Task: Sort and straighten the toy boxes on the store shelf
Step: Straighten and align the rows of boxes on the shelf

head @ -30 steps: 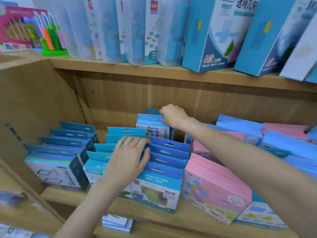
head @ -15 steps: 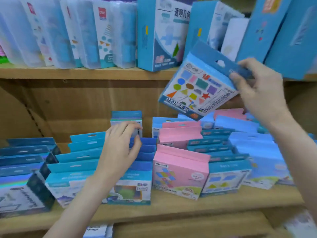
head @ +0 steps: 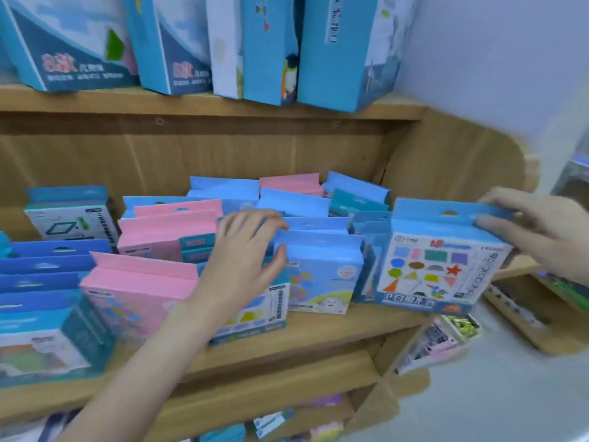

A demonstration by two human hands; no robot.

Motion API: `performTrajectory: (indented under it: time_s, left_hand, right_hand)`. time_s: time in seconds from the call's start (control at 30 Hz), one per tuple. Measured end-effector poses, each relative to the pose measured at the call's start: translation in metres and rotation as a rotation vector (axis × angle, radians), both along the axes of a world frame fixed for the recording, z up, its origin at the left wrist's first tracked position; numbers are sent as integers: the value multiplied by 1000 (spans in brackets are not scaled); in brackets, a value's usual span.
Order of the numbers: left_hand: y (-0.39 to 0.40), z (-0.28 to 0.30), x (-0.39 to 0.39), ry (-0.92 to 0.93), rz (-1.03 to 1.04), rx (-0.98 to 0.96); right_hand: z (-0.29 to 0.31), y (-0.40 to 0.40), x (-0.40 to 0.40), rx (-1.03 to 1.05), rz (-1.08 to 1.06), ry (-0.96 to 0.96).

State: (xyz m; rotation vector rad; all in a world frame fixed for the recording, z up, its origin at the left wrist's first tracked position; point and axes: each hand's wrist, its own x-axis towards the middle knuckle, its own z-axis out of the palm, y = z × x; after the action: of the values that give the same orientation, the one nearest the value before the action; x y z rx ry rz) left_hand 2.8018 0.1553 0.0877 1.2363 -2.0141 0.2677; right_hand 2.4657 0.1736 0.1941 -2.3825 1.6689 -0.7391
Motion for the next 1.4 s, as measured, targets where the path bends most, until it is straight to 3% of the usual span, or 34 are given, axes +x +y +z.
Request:
performTrajectory:
  time_s: [0.07, 0.23, 0.33, 0.4, 0.57, 0.87, 1.0, 1.13, 1.3, 1.4]
  left_hand:
    - [-6, -4, -23, -52, 42, 8]
    - [-10, -18, -50, -119, 144, 43]
    - [-9, -24, -55, -160, 186, 52]
    - [-10, -24, -57, -181, 201, 64]
    - [-10, -26, -58, -198, 210, 80]
    - [-10, -23, -70, -111, 202, 63]
    - [-13, -17, -71, -95, 182, 58]
    - [-18, -11, -75, -131, 160, 86]
    - [-27, -12, -78, -203, 165, 132]
    - [-29, -14, -76, -193, 180, 189]
  right_hand:
    - [-24, -10, -5, 10, -9, 137]
    - [-94, -40, -1, -15, -121, 241]
    - [-125, -38, 5, -97, -97, 479]
    - [-135, -42, 8, -203, -122, 541]
    - [-138, -52, 17, -341, -140, 515]
    - [-142, -45, 14, -297, -96, 471]
    - [-109, -48, 12, -303, -1, 224]
    - [-63, -103, 40, -150, 51, 55]
    - [-52, -182, 64, 197, -132, 171]
    - [-50, -193, 69, 245, -184, 290]
